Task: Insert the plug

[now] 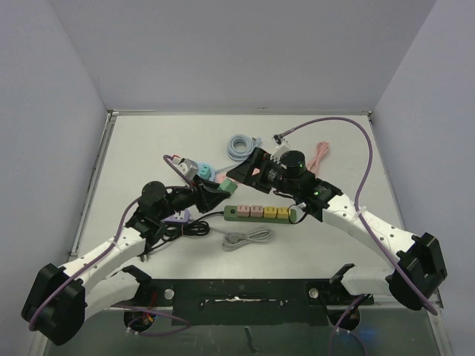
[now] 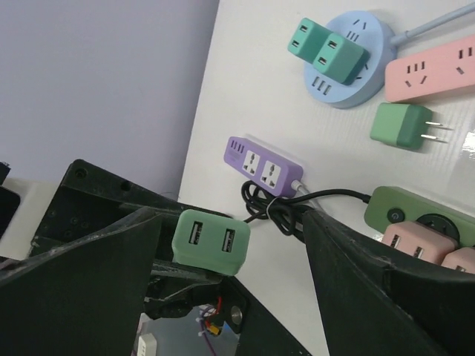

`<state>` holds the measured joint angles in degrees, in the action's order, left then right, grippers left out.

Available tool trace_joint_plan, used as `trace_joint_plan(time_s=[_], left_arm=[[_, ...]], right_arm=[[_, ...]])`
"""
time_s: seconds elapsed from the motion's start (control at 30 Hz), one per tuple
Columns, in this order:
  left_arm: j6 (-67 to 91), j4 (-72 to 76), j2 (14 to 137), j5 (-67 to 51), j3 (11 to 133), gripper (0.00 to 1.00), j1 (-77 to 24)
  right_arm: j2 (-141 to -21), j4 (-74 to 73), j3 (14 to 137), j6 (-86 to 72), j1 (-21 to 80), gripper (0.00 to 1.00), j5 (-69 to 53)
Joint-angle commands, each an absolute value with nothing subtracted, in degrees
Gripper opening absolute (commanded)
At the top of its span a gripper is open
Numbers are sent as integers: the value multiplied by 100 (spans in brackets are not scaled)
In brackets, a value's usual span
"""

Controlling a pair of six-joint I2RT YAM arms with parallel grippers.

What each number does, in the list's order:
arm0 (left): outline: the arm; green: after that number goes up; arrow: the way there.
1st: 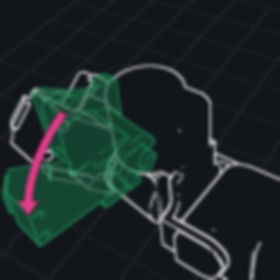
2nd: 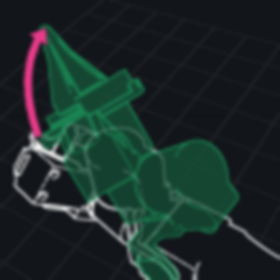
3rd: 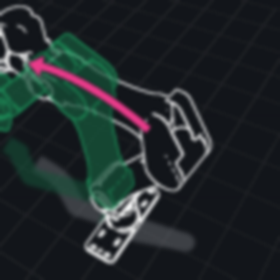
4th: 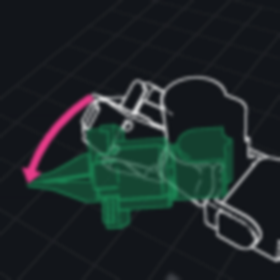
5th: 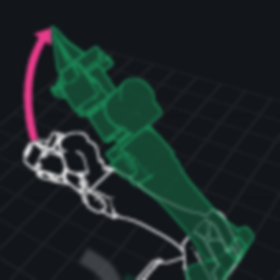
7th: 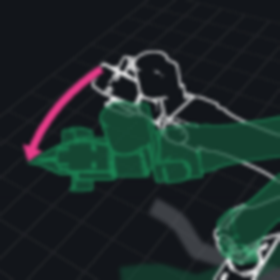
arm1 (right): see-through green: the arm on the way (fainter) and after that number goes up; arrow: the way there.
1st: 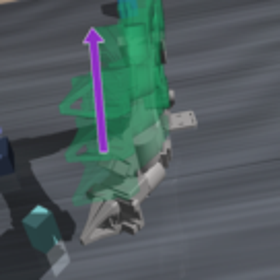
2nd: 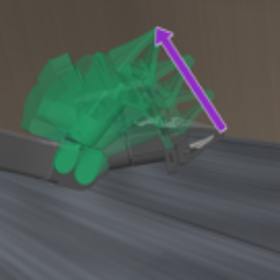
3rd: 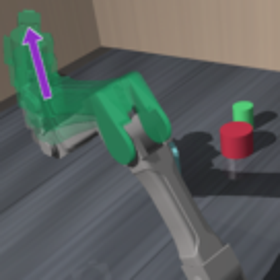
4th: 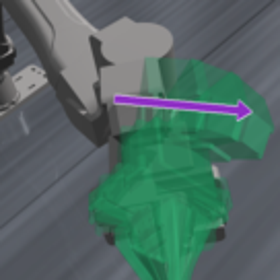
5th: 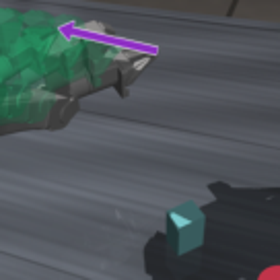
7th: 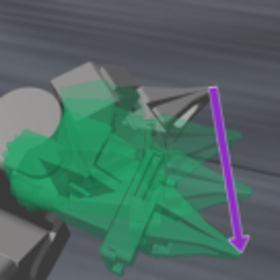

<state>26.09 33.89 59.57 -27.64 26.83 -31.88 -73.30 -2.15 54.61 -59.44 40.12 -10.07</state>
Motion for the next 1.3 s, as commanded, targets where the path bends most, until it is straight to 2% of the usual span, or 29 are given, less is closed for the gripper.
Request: trace_joint_plan(time_s=[0.0, 0.27, 0.5, 0.8, 0.9, 1.0, 1.07, 1.13, 1.17, 1.27], left_arm=[[1315, 3458, 5689, -3429, 3053, 0, -3240], [456, 2572, 5486, -3674, 3415, 0, -3256], [204, 2350, 5453, -3929, 3471, 0, -3285], [-43, 2060, 5506, -3920, 3672, 0, -3291], [-57, 2024, 5494, -3894, 3658, 0, -3295], [-30, 1966, 5468, -3786, 3643, 1, -3301], [93, 1960, 5410, -3525, 3605, 15, -3305], [252, 1880, 5313, -3074, 3562, 37, -3304], [329, 1770, 5259, -2789, 3546, 44, -3304], [513, 1147, 5045, -1729, 3549, 54, -3305]], right_arm=[[-6972, 78, 5392, -6200, 3991, 78, -1418], [-6784, 306, 5141, -6416, 4020, 74, -1865], [-6731, 556, 4958, -6478, 4047, 63, -1953], [-6892, 982, 4912, -6637, 4086, 61, -2402], [-6938, 1053, 4896, -6648, 4087, 53, -2440], [-6972, 1030, 4900, -6571, 4079, 40, -2340], [-7002, 953, 4927, -6474, 4065, 34, -2261], [-7048, 734, 5032, -6229, 4046, 31, -2045], [-7074, 435, 5150, -5995, 4029, 30, -1882], [-7213, -206, 5433, -5315, 3928, 29, -1304]])
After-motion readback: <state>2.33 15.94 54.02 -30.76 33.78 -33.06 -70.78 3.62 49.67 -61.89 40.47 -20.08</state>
